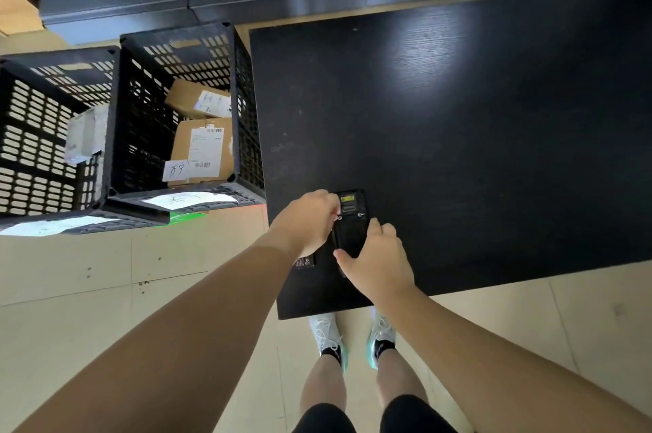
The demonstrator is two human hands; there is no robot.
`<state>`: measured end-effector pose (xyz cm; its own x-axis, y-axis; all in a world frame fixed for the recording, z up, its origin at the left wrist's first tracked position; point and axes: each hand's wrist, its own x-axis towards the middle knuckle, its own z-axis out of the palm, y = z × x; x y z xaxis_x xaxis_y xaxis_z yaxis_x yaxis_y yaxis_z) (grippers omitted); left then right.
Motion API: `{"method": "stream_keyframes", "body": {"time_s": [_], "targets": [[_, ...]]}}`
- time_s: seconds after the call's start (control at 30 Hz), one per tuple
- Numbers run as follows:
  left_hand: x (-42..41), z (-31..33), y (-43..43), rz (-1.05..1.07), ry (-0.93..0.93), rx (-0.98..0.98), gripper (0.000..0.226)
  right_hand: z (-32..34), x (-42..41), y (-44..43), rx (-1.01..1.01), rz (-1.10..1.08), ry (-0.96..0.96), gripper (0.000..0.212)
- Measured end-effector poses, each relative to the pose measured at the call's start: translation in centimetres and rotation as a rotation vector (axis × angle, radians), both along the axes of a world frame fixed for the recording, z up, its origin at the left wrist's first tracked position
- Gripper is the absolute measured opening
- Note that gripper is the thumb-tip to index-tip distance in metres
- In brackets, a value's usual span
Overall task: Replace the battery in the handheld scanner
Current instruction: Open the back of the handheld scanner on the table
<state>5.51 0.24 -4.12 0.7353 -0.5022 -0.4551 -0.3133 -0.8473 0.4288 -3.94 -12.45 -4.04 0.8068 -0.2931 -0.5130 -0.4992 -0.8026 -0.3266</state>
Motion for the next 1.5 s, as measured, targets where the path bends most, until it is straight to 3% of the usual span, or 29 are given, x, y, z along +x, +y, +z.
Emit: {"method": "stream_keyframes", "body": {"time_s": [0.43, 0.83, 1.5], "targets": [[1.0, -0.8, 1.0, -0.322, -0.121, -0.084, 0.017, -0.6, -0.1, -0.4, -0.024, 0.05, -0.017, 0.098], [2.2, -0.3, 0.3, -0.432, -0.102, 0.002, 0.025, -0.4, -0.1, -0.5, -0.04, 0.101, -0.015, 0.099], [5.3, -1.3, 0.1, -0.892, -0.221, 0.049, 0.009, -0.5, 0.0, -0.6, -0.053, 0.146, -0.019, 0.1]]}}
